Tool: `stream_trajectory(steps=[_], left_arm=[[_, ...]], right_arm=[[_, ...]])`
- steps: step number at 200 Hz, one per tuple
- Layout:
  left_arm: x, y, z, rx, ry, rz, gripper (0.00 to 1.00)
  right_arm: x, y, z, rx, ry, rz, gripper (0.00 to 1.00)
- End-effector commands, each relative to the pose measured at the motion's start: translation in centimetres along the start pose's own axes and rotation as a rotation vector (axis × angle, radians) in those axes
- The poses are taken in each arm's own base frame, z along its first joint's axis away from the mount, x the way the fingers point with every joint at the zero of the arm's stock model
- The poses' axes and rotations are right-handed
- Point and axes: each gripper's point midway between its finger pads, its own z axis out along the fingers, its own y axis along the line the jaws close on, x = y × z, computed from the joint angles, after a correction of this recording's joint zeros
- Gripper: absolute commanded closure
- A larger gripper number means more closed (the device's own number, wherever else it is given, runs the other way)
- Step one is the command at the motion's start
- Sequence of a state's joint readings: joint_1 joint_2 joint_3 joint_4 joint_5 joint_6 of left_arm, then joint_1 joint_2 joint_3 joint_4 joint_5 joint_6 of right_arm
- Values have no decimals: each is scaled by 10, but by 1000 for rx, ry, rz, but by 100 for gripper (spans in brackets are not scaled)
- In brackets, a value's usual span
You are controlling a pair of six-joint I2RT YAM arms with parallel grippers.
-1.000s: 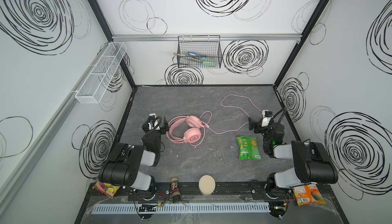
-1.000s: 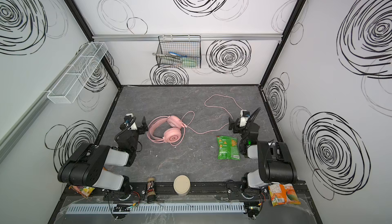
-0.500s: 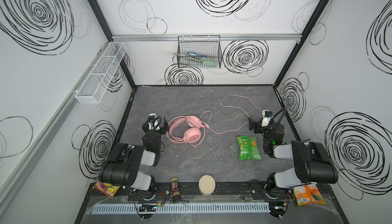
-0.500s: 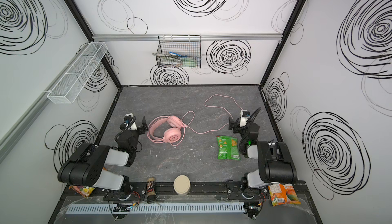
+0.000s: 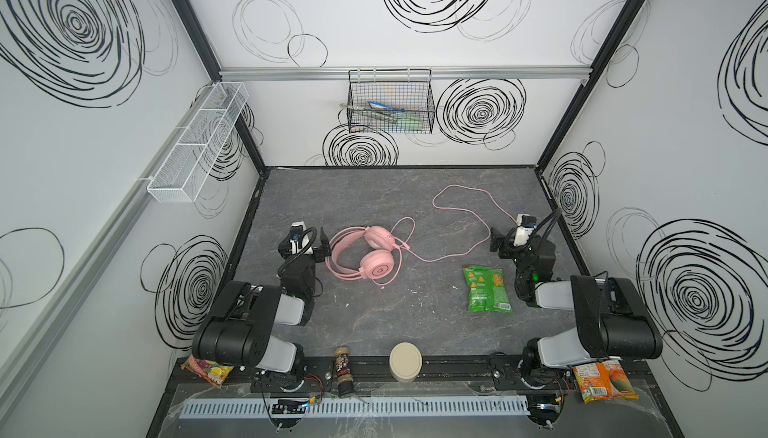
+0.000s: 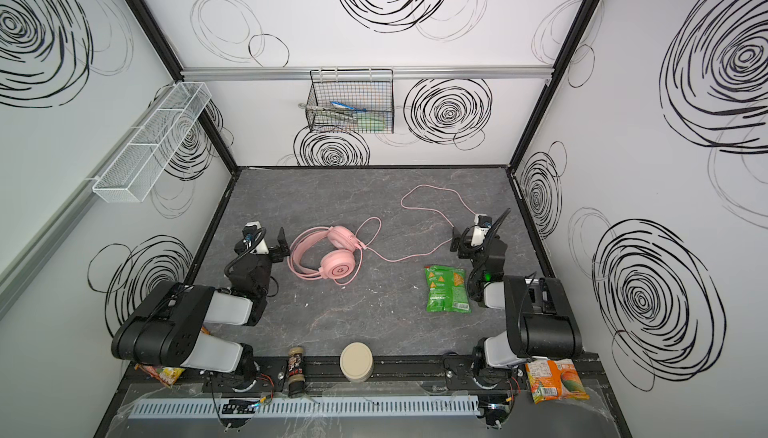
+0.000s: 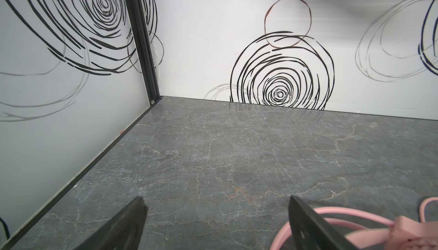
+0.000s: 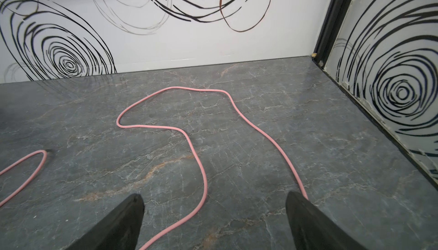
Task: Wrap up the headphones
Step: 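Move the left gripper over the pink headband while the right gripper reaches toward the headset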
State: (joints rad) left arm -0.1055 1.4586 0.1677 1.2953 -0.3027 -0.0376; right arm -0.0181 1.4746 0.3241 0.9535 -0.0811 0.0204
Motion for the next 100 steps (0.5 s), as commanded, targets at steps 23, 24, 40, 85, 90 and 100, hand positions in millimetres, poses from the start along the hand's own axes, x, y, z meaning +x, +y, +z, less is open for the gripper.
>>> stream_trajectory(steps=[23,24,40,85,90,100], left_arm=[[-34,1,5,-71,-7,4,4],[-34,1,5,-73,-6,2,4],[-36,-8,12,-69,69,14,4],[-56,-43,27,40,296,-146,4],[-57,-53,28,96,329,-161,4],[-56,-73,27,199,405,-192,4]], right_arm=[[-49,0,39,101,81,23,3],[-50,-1,40,107,77,30,3],[-64,-12,56,203,90,145,3],[-77,59,142,30,452,221,3],[-79,77,149,-38,474,223,3],[-83,106,159,-128,509,223,3]])
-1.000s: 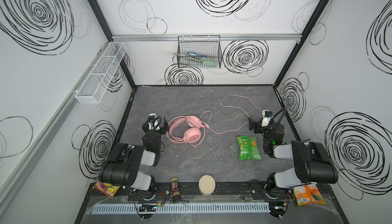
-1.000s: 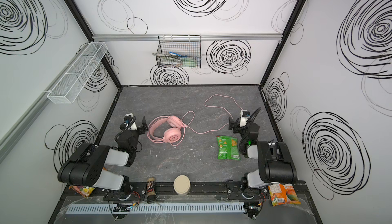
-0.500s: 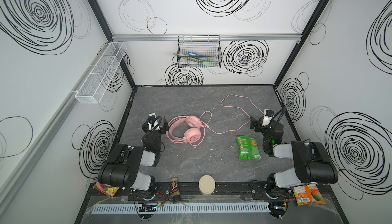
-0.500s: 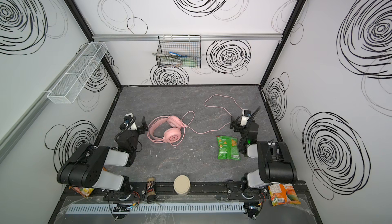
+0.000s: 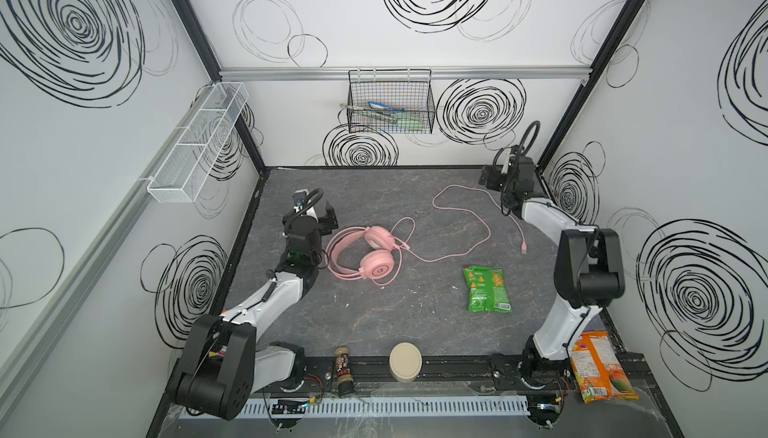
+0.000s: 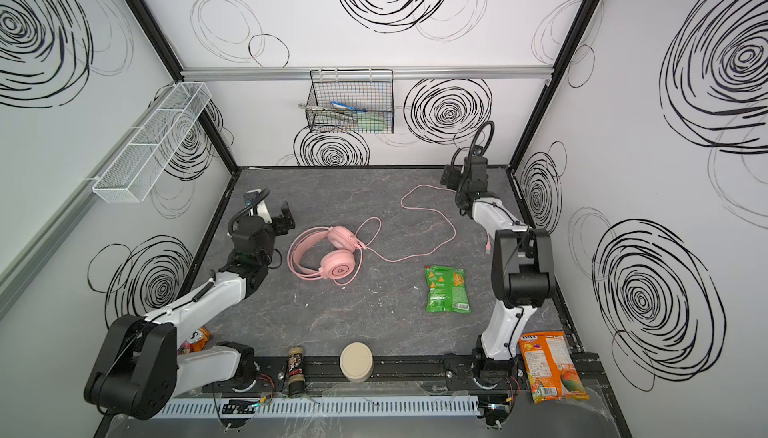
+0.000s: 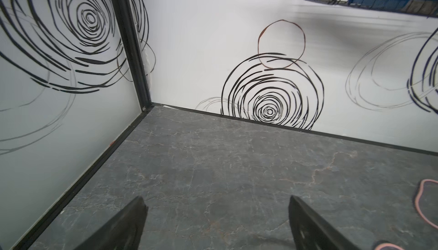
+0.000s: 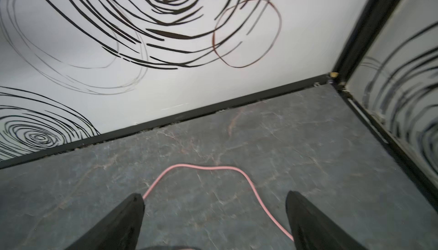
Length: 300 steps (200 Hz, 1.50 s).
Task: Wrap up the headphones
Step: 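Move the left gripper over the pink headband while the right gripper reaches toward the headset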
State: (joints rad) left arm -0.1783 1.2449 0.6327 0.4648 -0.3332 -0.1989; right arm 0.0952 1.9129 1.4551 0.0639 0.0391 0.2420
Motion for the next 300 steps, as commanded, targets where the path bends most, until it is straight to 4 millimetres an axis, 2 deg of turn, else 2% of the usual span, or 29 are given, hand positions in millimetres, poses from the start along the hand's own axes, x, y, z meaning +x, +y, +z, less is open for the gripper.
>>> stream_trajectory(steps=[1,13,20,30,62,78,96,115,140,184,216,254,279,300], left_arm=[[32,-32,-3,174,280,-83,4],[39,-47,-2,238,383,-109,4],[44,-51,-1,246,439,-120,4],[49,-55,-3,263,504,-138,4],[55,-38,-8,235,611,-213,4],[60,-24,-6,199,670,-207,4],[71,-9,-4,155,733,-142,4],[92,4,-3,117,816,-89,4],[105,13,-3,83,855,-71,4],[123,18,-13,66,886,-68,4],[141,15,-22,80,926,-77,4],[165,20,-24,45,948,-95,4],[180,14,-25,50,972,-78,4],[191,8,-25,54,987,-66,4]], right_arm=[[60,60,11,-150,335,19,3],[60,90,15,-211,356,-5,3],[63,115,17,-280,366,-51,3],[67,136,18,-299,386,-84,3],[90,201,7,-359,468,-210,3],[105,226,-6,-383,491,-254,3],[118,242,-17,-408,521,-262,3],[127,256,-31,-434,554,-279,3],[127,266,-54,-445,563,-375,3],[114,263,-91,-478,576,-412,3],[124,260,-116,-521,628,-406,3],[152,250,-136,-581,732,-357,3],[139,251,-150,-645,669,-334,2],[128,245,-152,-654,637,-317,3]])
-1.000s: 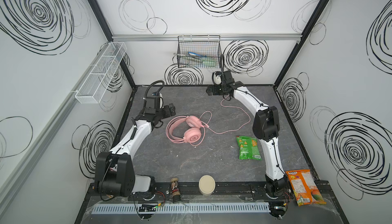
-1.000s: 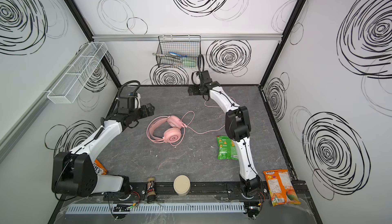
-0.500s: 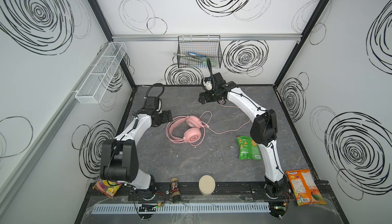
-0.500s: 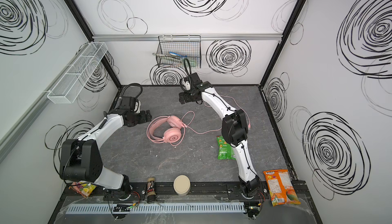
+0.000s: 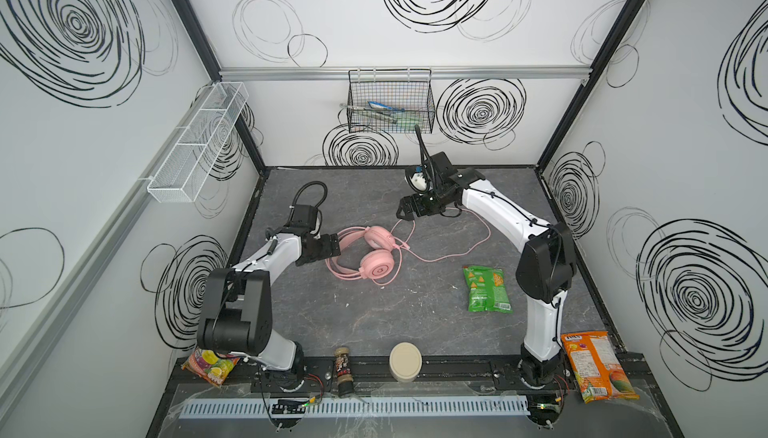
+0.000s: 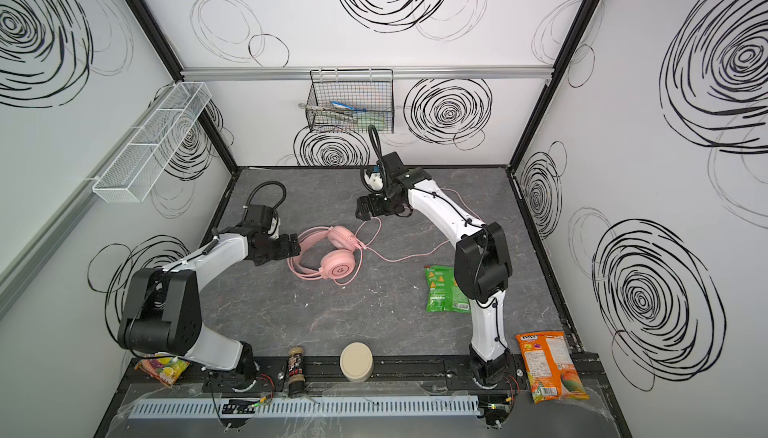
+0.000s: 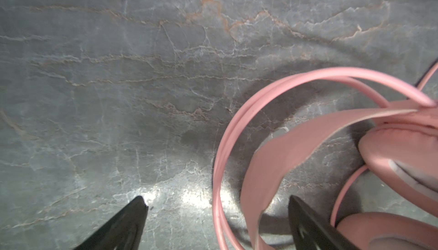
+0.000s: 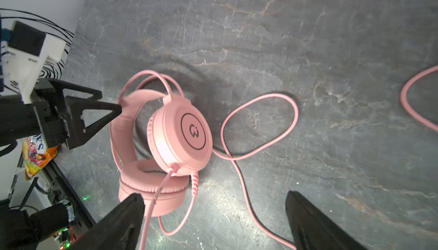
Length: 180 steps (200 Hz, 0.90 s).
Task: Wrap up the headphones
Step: 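Move the left gripper over the pink headband while the right gripper reaches toward the headset, then grasp the pink headband with the left gripper and lift it off the table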
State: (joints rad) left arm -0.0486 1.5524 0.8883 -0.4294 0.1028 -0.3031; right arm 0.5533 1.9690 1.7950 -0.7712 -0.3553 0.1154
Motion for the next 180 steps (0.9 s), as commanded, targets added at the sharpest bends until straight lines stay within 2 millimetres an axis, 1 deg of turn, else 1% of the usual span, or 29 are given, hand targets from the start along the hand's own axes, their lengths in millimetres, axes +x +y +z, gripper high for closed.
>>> stream_trajectory(steps=[1,16,35,60,94,112,133,143,154,166,180], left_arm=[[2,-7,12,-3,-10,7,4],[7,-8,19,-6,1,2,3],[9,-6,26,-18,3,-10,0],[10,-4,34,-33,11,-9,6],[14,-10,40,-37,18,9,24],[19,-14,44,-34,26,11,38],[22,-19,44,-28,26,15,53],[21,-21,41,-25,20,15,62],[16,-22,35,-28,7,15,69],[8,-25,24,-24,-22,19,74],[-2,-26,10,-27,-55,22,83]], right_arm=[[-20,9,-31,-54,-107,-20,3],[-19,0,-34,-41,-110,2,3],[-17,-6,-40,-29,-126,13,3],[-23,-9,-53,-15,-165,8,3],[-28,-14,-62,0,-195,8,3],[-27,-15,-65,-3,-202,8,3],[-22,-17,-70,-17,-219,11,3],[-20,-18,-74,-38,-237,14,3],[-21,-17,-83,-72,-276,11,3],[-21,-13,-93,-122,-324,2,3],[-21,-7,-102,-184,-368,-10,3]])
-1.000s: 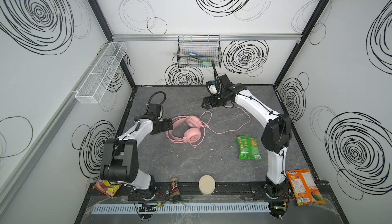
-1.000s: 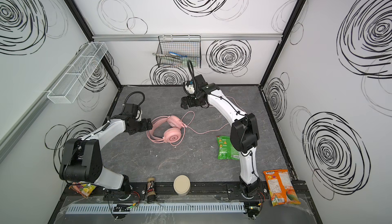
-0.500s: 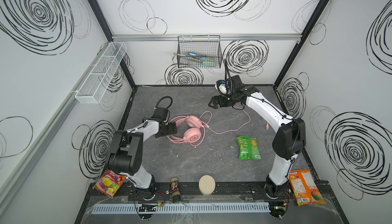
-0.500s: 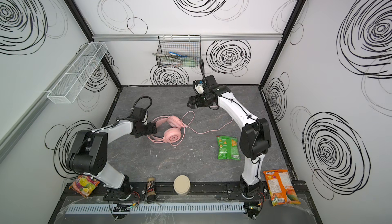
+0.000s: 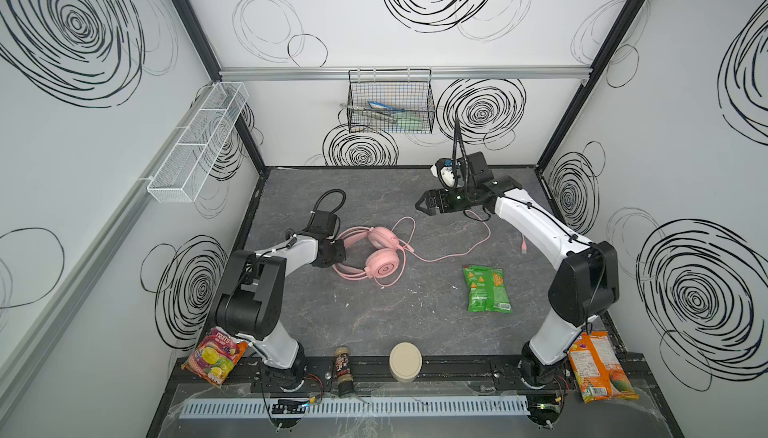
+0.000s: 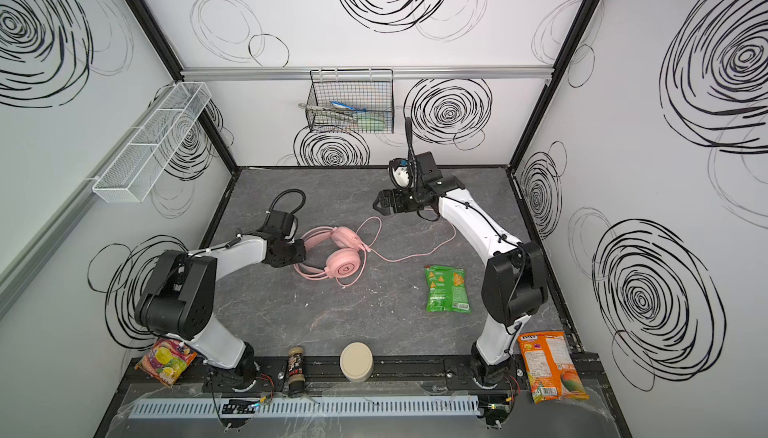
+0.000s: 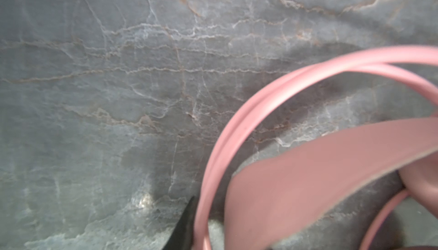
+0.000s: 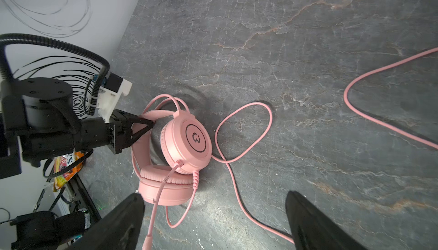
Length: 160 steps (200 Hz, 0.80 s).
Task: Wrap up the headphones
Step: 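Grasp the pink headband with the left gripper and lift it off the table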
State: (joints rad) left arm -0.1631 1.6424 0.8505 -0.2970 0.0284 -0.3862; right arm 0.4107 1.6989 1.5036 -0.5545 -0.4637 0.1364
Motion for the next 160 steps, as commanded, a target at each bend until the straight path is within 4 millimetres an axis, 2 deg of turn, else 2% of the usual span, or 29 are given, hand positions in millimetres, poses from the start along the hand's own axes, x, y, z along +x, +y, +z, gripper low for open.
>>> stream_trajectory(steps=[1,19,22,72,114,136,160], left_arm=[[-14,-4,-24,1,-48,-2,84],[-23,-10,-39,12,-83,0,96],[-24,-10,-41,15,-89,-2,100],[-45,-28,-83,77,-205,-54,100],[-72,-39,-138,105,-314,-70,100],[-72,-48,-165,135,-339,-108,100],[-68,-68,-197,199,-365,-108,100]], right_arm=[[-26,23,-28,-139,-149,-47,3],[-28,24,-32,-173,-173,-30,3],[-29,24,-32,-174,-178,-28,3],[-43,14,-48,-158,-230,2,3],[-50,0,-63,-139,-273,45,3],[-55,-15,-75,-164,-312,130,3],[-60,-25,-92,-199,-376,178,3]])
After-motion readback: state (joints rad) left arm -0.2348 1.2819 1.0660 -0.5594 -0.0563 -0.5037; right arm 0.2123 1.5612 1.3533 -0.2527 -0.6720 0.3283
